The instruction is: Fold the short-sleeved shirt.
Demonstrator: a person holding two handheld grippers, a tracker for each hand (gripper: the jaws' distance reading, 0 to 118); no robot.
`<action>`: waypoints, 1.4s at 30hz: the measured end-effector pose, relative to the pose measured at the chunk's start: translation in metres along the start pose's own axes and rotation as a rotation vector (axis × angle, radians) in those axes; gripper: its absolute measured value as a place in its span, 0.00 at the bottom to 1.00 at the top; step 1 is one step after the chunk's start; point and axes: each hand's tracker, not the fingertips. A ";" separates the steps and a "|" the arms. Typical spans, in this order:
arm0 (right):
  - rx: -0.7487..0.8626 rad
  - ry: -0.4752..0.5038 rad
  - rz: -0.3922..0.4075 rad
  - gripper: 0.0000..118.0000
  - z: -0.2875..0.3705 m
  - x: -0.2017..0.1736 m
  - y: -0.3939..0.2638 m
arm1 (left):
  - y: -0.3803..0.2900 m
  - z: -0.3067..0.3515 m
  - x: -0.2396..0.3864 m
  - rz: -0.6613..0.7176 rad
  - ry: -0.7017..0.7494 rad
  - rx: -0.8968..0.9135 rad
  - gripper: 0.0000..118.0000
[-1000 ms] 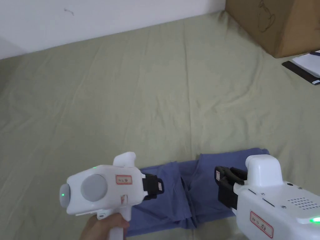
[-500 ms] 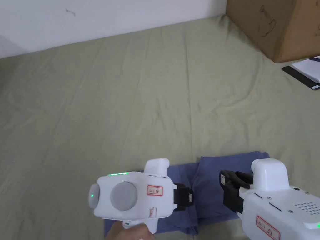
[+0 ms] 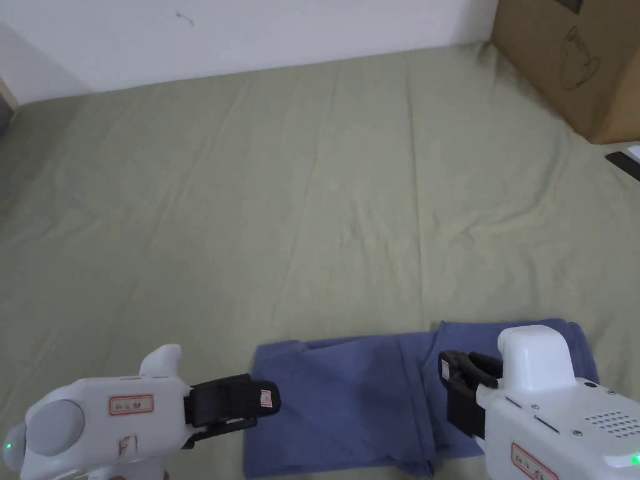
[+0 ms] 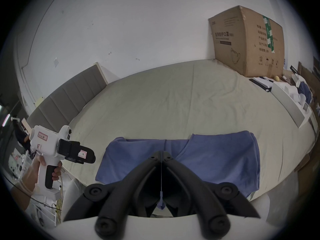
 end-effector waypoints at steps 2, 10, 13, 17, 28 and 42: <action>-0.003 0.006 0.027 0.00 -0.001 -0.008 0.001 | 0.001 -0.010 -0.013 0.037 -0.028 -0.025 0.88; -0.020 0.024 0.050 0.00 -0.004 -0.021 0.005 | 0.007 -0.050 -0.020 0.085 -0.154 -0.052 0.65; -0.031 0.029 0.037 0.00 -0.006 -0.021 0.005 | 0.012 -0.065 -0.030 0.121 -0.063 -0.100 0.12; -0.036 0.019 0.047 0.00 -0.002 -0.022 0.005 | 0.010 -0.058 -0.045 0.197 -0.206 -0.085 0.12; -0.045 -0.007 0.062 0.00 -0.001 -0.025 0.005 | 0.014 0.014 -0.082 0.204 -0.141 -0.009 0.08; -0.023 0.005 0.064 0.00 -0.006 -0.025 0.006 | 0.013 0.126 -0.066 0.240 0.158 0.105 0.08</action>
